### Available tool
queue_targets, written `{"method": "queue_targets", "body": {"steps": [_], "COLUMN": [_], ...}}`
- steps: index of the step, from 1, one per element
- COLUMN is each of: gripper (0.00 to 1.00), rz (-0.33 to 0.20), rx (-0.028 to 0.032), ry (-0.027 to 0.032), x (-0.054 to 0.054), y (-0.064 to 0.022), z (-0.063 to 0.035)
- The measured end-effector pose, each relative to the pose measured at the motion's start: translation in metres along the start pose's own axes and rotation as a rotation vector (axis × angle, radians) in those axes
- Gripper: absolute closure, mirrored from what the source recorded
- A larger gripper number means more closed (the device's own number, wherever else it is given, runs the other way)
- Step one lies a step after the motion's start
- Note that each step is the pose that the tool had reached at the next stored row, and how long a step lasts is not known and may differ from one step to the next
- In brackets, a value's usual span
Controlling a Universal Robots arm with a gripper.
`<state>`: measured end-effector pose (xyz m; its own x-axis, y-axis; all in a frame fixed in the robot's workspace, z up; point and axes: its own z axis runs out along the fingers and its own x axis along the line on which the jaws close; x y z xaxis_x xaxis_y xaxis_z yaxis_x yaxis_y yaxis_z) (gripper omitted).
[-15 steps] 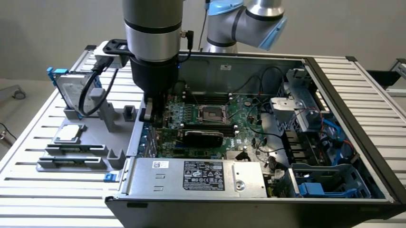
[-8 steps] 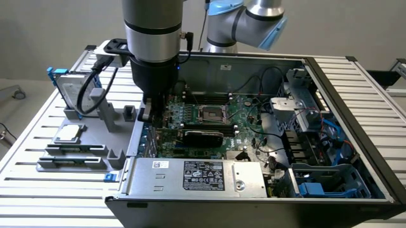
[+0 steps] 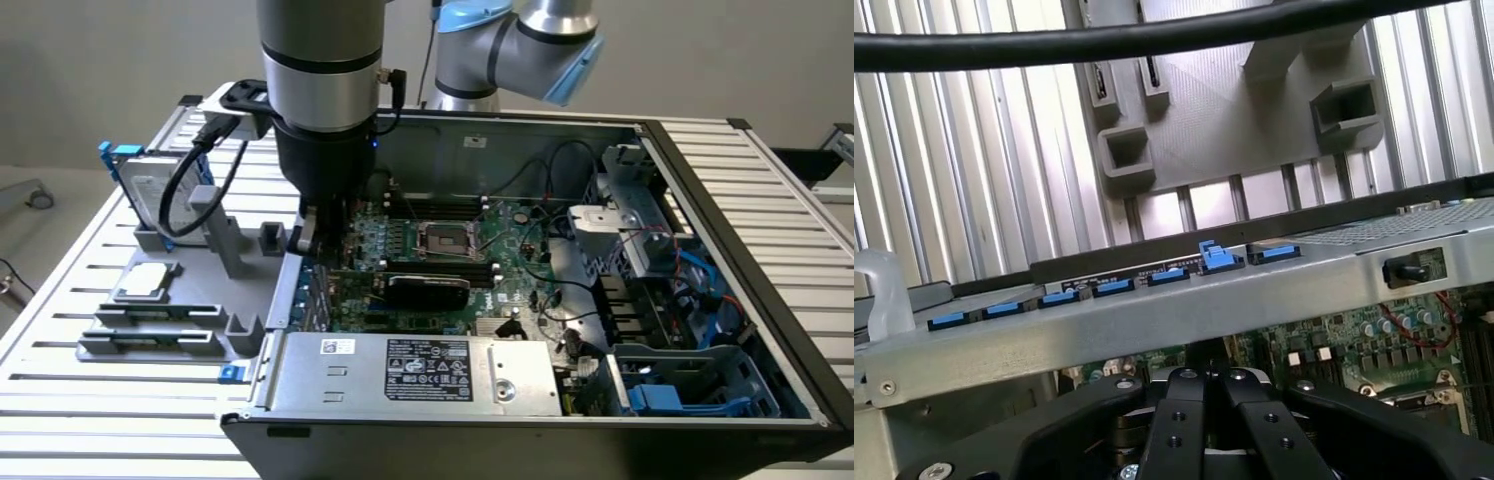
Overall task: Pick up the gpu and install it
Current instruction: 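Press down on the gpu until it lock into place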
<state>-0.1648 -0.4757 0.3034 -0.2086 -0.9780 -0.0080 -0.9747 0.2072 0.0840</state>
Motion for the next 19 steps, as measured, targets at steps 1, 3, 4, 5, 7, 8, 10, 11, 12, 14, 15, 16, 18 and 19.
{"method": "queue_targets", "body": {"steps": [1, 3, 4, 5, 7, 8, 10, 11, 12, 14, 15, 16, 18, 19], "gripper": [0.89, 0.89, 0.89, 0.89, 0.89, 0.89, 0.89, 0.89, 0.89, 0.89, 0.89, 0.89, 0.89, 0.89], "rz": [0.004, 0.011, 0.013, 0.016, 0.022, 0.024, 0.029, 0.032, 0.034, 0.039, 0.042, 0.045, 0.052, 0.055], "rx": [-0.0002, -0.0005, -0.0006, -0.0007, -0.0009, -0.001, -0.0013, -0.0014, -0.0015, -0.0017, -0.0017, -0.0017, -0.0017, -0.0016], "ry": [-0.0008, -0.0024, -0.0032, -0.0043, -0.0063, -0.0072, -0.0089, -0.0097, -0.0104, -0.012, -0.0126, -0.0131, -0.0138, -0.014], "x": [-0.0001, -0.0005, -0.0008, -0.001, -0.0016, -0.0019, -0.0025, -0.0028, -0.0031, -0.0038, -0.0041, -0.0044, -0.0051, -0.0056], "y": [0.0, 0.0002, 0.0002, 0.0003, 0.0004, 0.0004, 0.0006, 0.0006, 0.0007, 0.0009, 0.0009, 0.001, 0.0011, 0.0013], "z": [-0.0001, -0.0002, -0.0002, -0.0001, -0.0001, -0.0001, -0.0001, -0.0001, -0.0001, 0.0, 0.0, 0.0, 0.0, 0.0]}}
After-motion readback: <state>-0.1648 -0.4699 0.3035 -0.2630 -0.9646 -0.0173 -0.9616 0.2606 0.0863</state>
